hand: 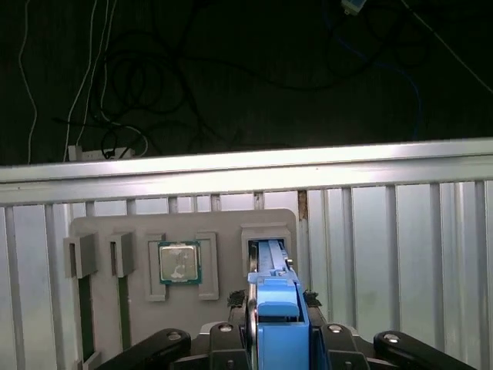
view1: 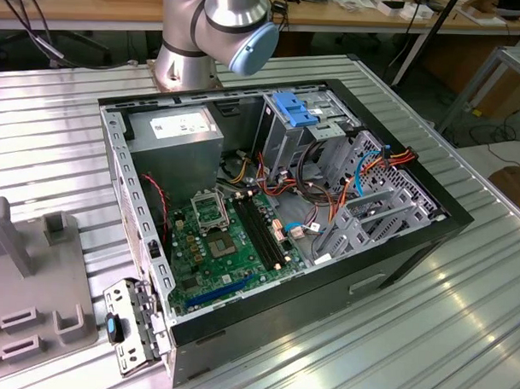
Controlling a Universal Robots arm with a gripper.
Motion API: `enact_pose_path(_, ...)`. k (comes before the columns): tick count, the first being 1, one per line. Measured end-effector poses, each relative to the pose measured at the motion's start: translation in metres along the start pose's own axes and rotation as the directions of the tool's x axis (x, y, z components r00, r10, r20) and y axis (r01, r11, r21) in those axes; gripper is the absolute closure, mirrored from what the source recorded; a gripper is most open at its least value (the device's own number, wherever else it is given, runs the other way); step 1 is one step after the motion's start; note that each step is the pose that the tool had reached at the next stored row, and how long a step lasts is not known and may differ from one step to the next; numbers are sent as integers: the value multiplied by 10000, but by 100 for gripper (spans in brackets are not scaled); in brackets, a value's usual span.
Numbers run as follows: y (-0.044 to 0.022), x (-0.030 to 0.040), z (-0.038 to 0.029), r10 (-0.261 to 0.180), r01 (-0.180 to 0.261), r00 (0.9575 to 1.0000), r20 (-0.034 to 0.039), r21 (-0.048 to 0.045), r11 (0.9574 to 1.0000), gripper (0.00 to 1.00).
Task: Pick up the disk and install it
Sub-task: 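Pick up the disk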
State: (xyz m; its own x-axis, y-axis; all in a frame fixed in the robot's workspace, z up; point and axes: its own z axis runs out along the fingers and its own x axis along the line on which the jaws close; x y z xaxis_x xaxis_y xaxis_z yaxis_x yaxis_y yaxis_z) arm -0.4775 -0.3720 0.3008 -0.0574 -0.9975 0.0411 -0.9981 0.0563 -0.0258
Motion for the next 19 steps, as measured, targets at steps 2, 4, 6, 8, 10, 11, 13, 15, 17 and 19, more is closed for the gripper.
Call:
enact_pose_path(2, 2, -42, -1, 0, 0, 10000, 1, 1, 10000, 62)
enact_pose_path(4, 2, -44, -1, -40, 40, 10000, 1, 1, 10000, 62)
enact_pose_path(6, 2, -45, -2, -46, 46, 10000, 2, 2, 10000, 62)
enact_pose_path(8, 2, -45, -2, -47, 47, 10000, 2, 2, 10000, 62)
enact_pose_path(10, 3, -42, -3, -57, 57, 10000, 22, -1, 10000, 62)
enact_pose_path(11, 2, -38, -2, -76, 76, 10000, 45, -1, 10000, 62)
enact_pose_path(13, 1, -31, -1, -113, 113, 9999, 60, 2, 9999, 62)
enact_pose_path(15, 2, -29, -1, -131, 131, 9999, 61, 3, 9999, 62)
enact_pose_path(17, 1, -28, -1, -192, 192, 9998, 62, 5, 9998, 62)
enact_pose_path(19, 1, -28, -1, -227, 227, 9997, 63, 6, 9997, 62)
